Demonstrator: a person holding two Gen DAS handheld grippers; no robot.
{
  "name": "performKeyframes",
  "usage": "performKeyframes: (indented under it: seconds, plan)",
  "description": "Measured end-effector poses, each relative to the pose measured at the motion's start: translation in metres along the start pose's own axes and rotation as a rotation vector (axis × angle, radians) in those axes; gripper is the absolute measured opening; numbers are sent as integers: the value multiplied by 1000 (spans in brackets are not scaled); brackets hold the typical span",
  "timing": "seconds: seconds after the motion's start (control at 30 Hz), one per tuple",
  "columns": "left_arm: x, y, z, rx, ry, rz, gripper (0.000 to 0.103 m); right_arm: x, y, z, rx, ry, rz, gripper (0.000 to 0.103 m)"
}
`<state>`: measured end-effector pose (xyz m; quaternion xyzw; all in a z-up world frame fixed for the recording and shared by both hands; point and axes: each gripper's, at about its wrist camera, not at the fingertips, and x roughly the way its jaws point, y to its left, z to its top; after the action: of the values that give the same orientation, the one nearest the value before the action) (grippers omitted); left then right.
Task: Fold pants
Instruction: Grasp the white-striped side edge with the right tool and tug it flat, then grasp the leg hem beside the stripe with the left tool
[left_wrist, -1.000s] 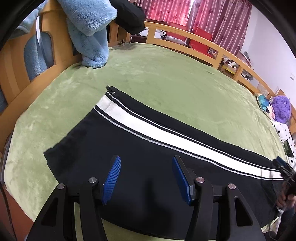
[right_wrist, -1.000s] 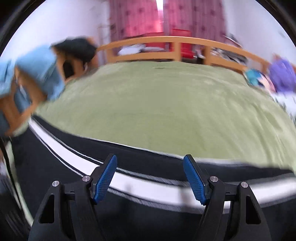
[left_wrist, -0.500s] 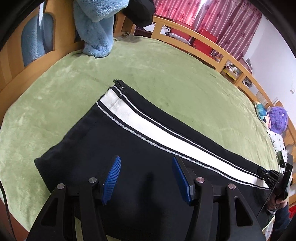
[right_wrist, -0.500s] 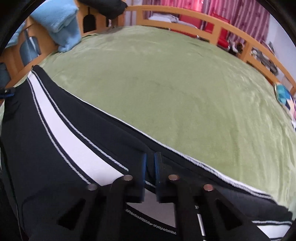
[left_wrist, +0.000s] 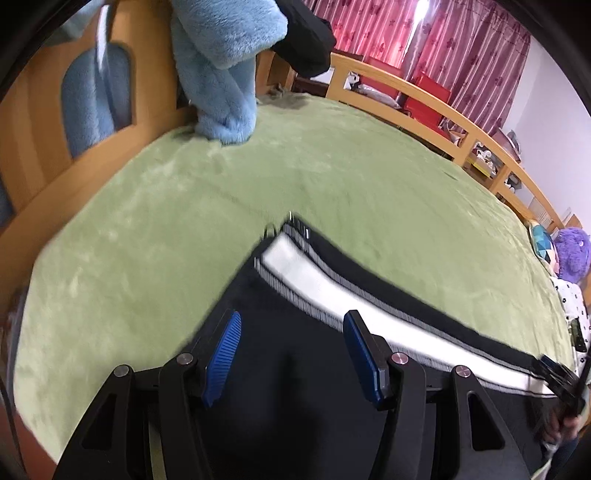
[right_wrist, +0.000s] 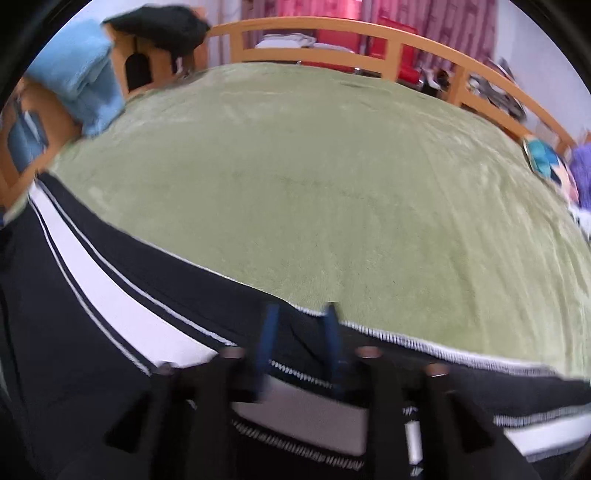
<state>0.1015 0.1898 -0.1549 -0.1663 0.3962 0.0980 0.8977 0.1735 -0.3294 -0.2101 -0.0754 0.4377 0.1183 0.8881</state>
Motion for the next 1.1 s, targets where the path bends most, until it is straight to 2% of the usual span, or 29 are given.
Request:
performKeyframes:
  seconds: [0.1,0.27,0.3,0.33,0.37,0.4,0.43,0.53,0.57,0.6,0.63,0.7,0.77,0.8,0.83,0.87,0.97,1.03,1.1]
  plan:
    - [17,-1,16,11,-2,17,56,-29,-1,-9,67,-59,-5,50]
    - [58,-1,31,17,8,53,55,-68,-1,-49,201,-84,-4,50]
    - [68,-1,34,15,27,51,53,-73,-4,-60,246,-81,-9,51]
    - [76,-1,37,20,48,40,40,-76,-5,-68,276,-76,-13,51]
    - [84,-2,40,29,70,47,36,-77,-8,-78,312,-66,-22,51]
    - [89,-2,43,48,83,52,26,-77,-9,-87,342,-59,-34,51]
    - [89,-1,45,51,85,44,23,-78,-11,-95,372,-54,-46,51]
    - [72,19,54,-21,19,-32,22,-82,-13,-110,435,-28,-66,49]
    - [74,22,54,-28,27,-40,22,-89,-13,-111,444,-36,-80,49]
    - [80,22,53,-36,47,-36,23,-100,-12,-111,451,-76,-94,49]
    - [86,20,49,-36,74,-14,29,-109,-13,-110,457,-111,-97,49]
    - [91,11,44,28,126,57,32,-117,-12,-107,475,-137,-79,49]
    - [74,11,42,38,102,73,36,-119,-12,-103,479,-131,-57,49]
    - [60,15,41,18,78,63,46,-120,-11,-103,476,-128,-60,49]
    - [45,19,39,0,57,29,61,-123,-10,-102,468,-126,-69,49]
    - [30,24,36,-11,35,-10,65,-126,-9,-103,463,-128,-74,49]
    - [-8,30,20,-12,9,-47,66,-136,-6,-110,485,-152,-67,52]
    - [-36,35,-3,-18,-11,-105,66,-139,-5,-115,506,-160,-60,53]
    - [-49,43,-24,-34,-3,-131,66,-141,-1,-123,530,-165,-51,53]
